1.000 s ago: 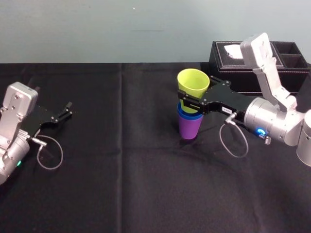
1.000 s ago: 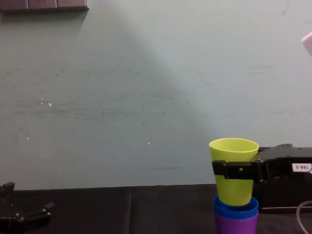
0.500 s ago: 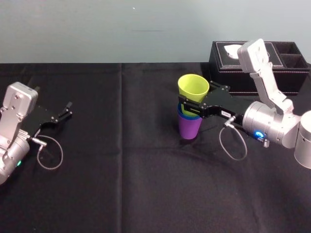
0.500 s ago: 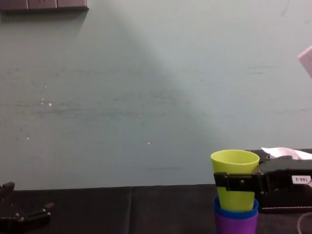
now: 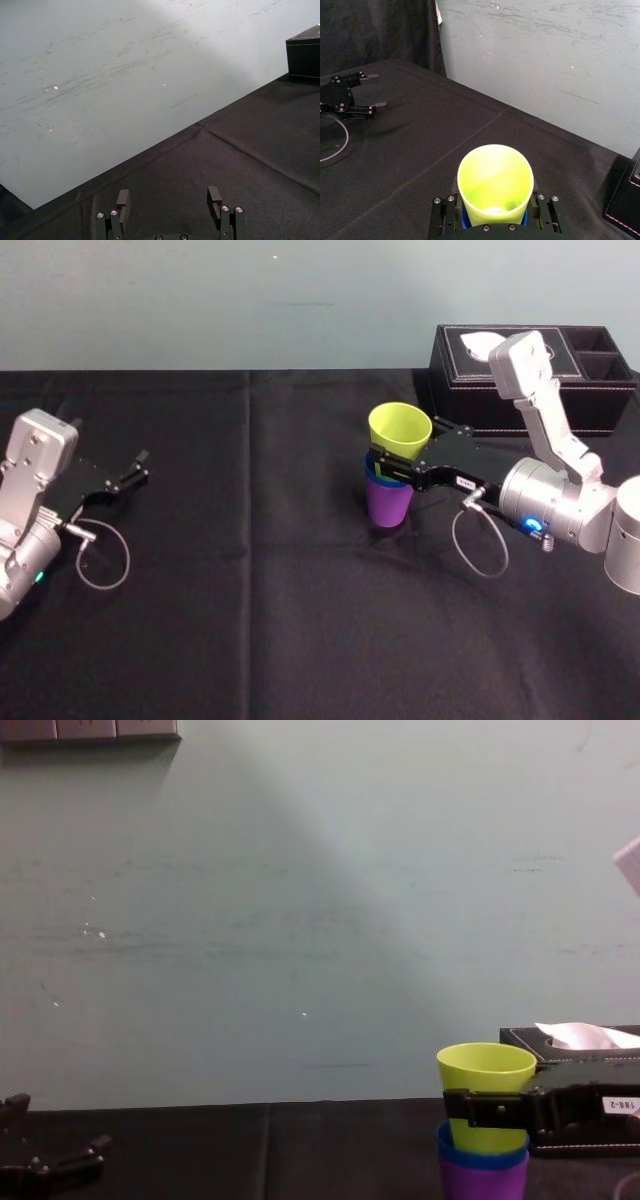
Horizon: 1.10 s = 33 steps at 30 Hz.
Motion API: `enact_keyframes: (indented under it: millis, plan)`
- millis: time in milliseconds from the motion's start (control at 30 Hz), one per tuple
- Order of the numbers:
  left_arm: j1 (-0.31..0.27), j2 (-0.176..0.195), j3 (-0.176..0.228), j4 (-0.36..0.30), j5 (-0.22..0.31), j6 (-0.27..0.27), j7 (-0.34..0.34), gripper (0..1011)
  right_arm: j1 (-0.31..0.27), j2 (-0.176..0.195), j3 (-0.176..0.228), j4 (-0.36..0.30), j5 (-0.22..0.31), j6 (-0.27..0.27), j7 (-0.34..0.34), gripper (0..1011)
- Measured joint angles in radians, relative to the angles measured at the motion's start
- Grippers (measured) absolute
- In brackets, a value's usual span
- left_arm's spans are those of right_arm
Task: Stack the three plastic cups sequentially using one hand.
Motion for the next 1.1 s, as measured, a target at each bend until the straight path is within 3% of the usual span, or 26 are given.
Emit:
enact_keyframes:
  millis: [333,633,1100]
  plan:
    - [0.0,0.0,0.0,0.0,0.0,0.0,0.0,1011,0.001,0.001,0.0,-0.003,0.001,0.0,0.0,743]
    - [0.0,0.0,0.0,0.0,0.0,0.0,0.0,1011,0.001,0.001,0.0,-0.004,0.001,0.0,-0.001,993]
    - [0.0,0.0,0.0,0.0,0.0,0.0,0.0,1011,0.001,0.002,0.0,-0.005,0.001,0.0,-0.001,1003]
